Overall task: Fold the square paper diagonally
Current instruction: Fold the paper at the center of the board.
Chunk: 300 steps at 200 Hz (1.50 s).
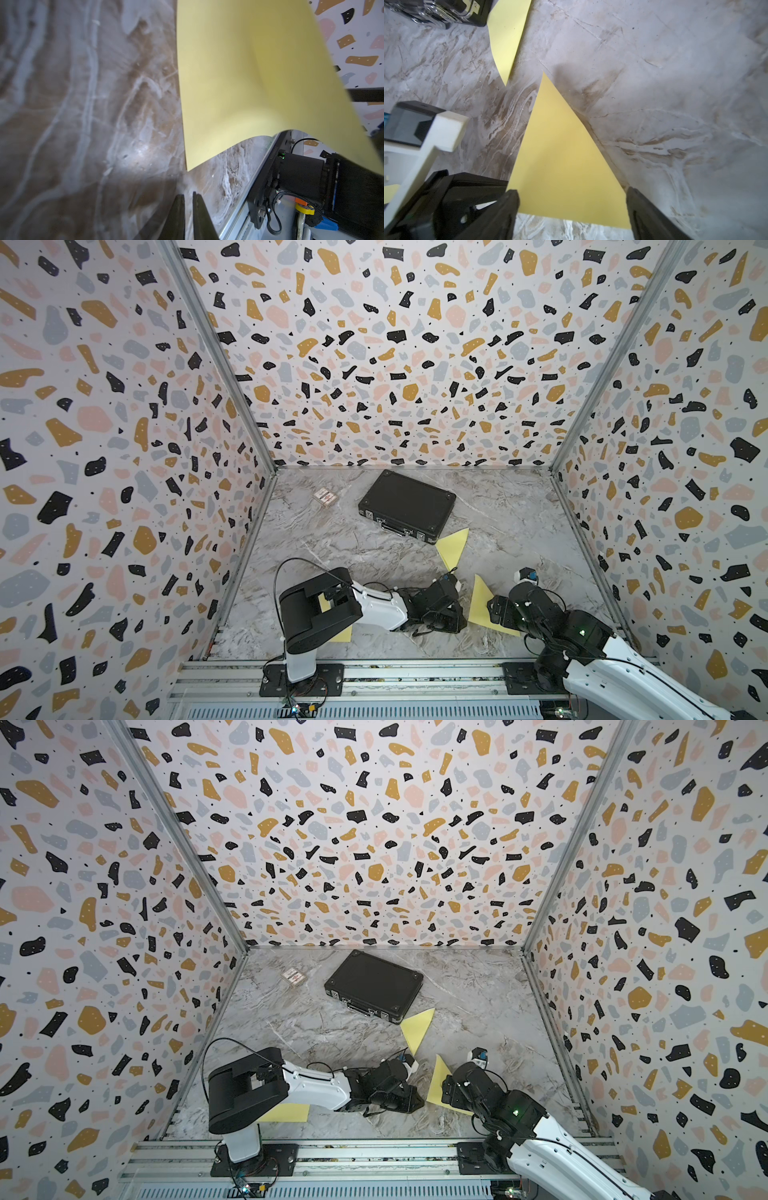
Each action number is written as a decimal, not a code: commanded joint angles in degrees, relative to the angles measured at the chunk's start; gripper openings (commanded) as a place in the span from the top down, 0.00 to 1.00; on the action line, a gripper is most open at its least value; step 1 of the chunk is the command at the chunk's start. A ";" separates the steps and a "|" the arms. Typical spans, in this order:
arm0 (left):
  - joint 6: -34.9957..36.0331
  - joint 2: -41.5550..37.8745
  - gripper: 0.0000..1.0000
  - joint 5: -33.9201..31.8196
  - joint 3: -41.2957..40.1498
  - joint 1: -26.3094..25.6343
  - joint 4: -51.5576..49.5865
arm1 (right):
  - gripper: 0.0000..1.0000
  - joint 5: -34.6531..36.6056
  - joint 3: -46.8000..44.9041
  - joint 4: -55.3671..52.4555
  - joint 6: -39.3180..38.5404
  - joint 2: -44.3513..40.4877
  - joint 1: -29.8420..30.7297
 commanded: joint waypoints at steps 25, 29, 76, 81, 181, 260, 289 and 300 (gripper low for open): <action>0.50 0.82 0.87 1.65 3.09 -1.29 4.52 | 0.31 2.15 -1.34 -2.68 3.80 -2.51 -1.53; 0.63 1.12 0.87 1.88 3.49 -1.26 4.45 | 0.32 2.09 -1.35 -2.85 3.91 -2.91 -1.57; 2.06 6.21 0.95 2.65 9.27 -1.48 2.73 | 0.33 2.45 -1.96 -4.59 2.99 -8.00 -1.97; 2.37 6.52 0.97 2.37 9.67 -1.47 2.06 | 0.33 2.40 -1.96 -4.58 2.50 -8.32 -1.95; 10.10 12.86 1.00 -1.05 13.01 -1.09 -8.92 | 0.13 -6.46 -0.12 0.76 -12.31 -10.02 -2.03; 13.12 10.26 1.00 -0.04 3.28 -0.73 -12.17 | 0.01 -13.63 -1.82 5.77 -15.48 -10.02 -2.03; 13.70 8.26 1.00 0.26 -0.43 -0.78 -13.82 | 0.01 -16.73 -2.56 6.23 -16.28 -10.20 -2.03; 14.07 7.29 1.00 0.04 -1.80 -0.79 -14.54 | 0.01 -18.00 -2.88 6.58 -16.54 -9.98 -2.10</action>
